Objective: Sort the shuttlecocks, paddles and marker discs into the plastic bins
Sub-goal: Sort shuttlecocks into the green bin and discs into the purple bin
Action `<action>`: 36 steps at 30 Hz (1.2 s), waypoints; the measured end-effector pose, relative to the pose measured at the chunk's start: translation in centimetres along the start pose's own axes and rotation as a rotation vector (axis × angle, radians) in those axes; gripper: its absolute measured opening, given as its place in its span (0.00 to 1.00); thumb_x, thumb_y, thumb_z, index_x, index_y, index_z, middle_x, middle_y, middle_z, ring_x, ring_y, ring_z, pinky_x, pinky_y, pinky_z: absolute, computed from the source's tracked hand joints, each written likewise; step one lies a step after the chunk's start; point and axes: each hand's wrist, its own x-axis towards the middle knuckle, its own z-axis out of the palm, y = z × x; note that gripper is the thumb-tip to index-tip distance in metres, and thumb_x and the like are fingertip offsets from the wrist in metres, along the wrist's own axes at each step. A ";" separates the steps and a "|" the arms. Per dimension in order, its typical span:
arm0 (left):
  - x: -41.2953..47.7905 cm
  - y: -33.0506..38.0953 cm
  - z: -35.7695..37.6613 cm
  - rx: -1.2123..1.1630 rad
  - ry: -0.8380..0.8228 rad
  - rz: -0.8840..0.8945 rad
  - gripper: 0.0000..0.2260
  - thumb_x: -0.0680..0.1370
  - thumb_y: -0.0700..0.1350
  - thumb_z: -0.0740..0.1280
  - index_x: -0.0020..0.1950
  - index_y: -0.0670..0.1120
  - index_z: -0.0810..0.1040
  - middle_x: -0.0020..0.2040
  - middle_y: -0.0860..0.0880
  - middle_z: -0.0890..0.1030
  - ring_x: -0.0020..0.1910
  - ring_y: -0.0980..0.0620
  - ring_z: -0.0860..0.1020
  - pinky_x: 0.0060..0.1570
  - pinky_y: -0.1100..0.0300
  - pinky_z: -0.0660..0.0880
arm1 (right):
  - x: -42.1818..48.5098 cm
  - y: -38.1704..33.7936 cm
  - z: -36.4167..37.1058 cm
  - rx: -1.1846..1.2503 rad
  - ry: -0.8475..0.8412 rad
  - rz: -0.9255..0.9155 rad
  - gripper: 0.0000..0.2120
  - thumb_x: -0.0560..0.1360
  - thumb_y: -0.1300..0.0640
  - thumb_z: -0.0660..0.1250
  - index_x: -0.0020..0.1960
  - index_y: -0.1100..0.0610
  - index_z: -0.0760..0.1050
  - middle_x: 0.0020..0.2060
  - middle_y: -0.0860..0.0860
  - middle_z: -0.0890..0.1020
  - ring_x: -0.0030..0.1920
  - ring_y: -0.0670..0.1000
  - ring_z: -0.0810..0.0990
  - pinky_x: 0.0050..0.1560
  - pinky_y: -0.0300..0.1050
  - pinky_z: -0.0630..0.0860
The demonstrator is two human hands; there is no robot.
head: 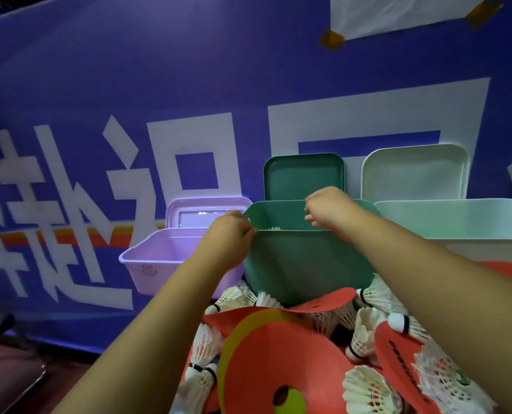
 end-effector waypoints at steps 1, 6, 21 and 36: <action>-0.1 0.0 -0.1 0.004 -0.008 0.010 0.14 0.85 0.46 0.63 0.51 0.41 0.87 0.53 0.44 0.82 0.53 0.44 0.78 0.57 0.53 0.75 | -0.6 -0.3 0.1 -0.014 0.034 -0.040 0.11 0.75 0.62 0.64 0.50 0.60 0.85 0.52 0.57 0.87 0.55 0.59 0.86 0.58 0.56 0.84; -1.1 0.8 -1.6 0.048 -0.092 0.010 0.15 0.85 0.43 0.60 0.62 0.40 0.84 0.63 0.42 0.81 0.64 0.42 0.76 0.64 0.53 0.73 | -5.9 -1.9 -1.5 -0.181 0.040 -0.217 0.16 0.80 0.61 0.61 0.52 0.51 0.88 0.53 0.47 0.88 0.54 0.49 0.84 0.57 0.44 0.78; -17.2 11.6 -5.2 -0.369 -0.214 0.165 0.09 0.82 0.54 0.69 0.60 0.56 0.84 0.53 0.62 0.84 0.52 0.66 0.80 0.53 0.64 0.76 | -24.5 2.6 -8.7 -0.126 0.009 -0.350 0.10 0.82 0.56 0.67 0.50 0.45 0.86 0.44 0.38 0.87 0.47 0.43 0.85 0.55 0.49 0.82; -24.8 17.6 3.3 -0.411 -0.070 0.026 0.06 0.78 0.56 0.72 0.51 0.55 0.82 0.47 0.59 0.81 0.47 0.58 0.78 0.49 0.55 0.76 | -35.5 14.4 -8.1 -0.214 0.200 -0.518 0.10 0.78 0.61 0.74 0.57 0.50 0.85 0.48 0.41 0.81 0.54 0.47 0.80 0.54 0.44 0.76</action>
